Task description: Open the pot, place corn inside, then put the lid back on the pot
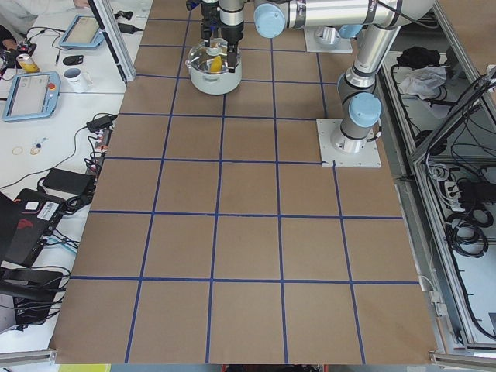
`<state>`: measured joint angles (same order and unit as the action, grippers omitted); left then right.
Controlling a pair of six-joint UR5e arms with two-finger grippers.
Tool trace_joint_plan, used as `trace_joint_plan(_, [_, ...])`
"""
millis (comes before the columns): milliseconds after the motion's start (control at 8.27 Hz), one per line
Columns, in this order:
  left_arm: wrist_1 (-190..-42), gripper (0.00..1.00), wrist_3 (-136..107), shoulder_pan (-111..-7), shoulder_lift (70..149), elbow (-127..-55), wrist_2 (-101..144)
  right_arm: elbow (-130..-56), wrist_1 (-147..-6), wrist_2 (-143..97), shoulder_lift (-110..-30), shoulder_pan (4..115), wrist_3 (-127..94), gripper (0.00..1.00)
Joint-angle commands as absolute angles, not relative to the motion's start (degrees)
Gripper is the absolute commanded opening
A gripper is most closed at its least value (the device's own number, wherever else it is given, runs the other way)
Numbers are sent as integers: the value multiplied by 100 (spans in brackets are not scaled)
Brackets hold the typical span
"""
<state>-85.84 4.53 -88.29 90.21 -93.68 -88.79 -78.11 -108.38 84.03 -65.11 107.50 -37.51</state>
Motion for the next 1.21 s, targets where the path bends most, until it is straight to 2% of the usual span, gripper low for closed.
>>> trace_joint_plan(0, [-8569,100,448,-8833,9026,-9387,-8877,-7778,-10268,8988,-7143,10636,-2352,100])
trace_joint_plan(363, [-8552,100,361,-8833,9079,-9352,-8868,-7883,-9406,9141,-8135,9855,-385,100])
trace_joint_plan(605, [-8552,100,290,-8833,9071,-9352,-8886,-7997,-8878,9089,-8559,9730,-237,100])
trace_joint_plan(1089, [-8552,100,281,-8833,9062,-9360,-8868,-8165,-8895,9158,-8569,9686,183,100])
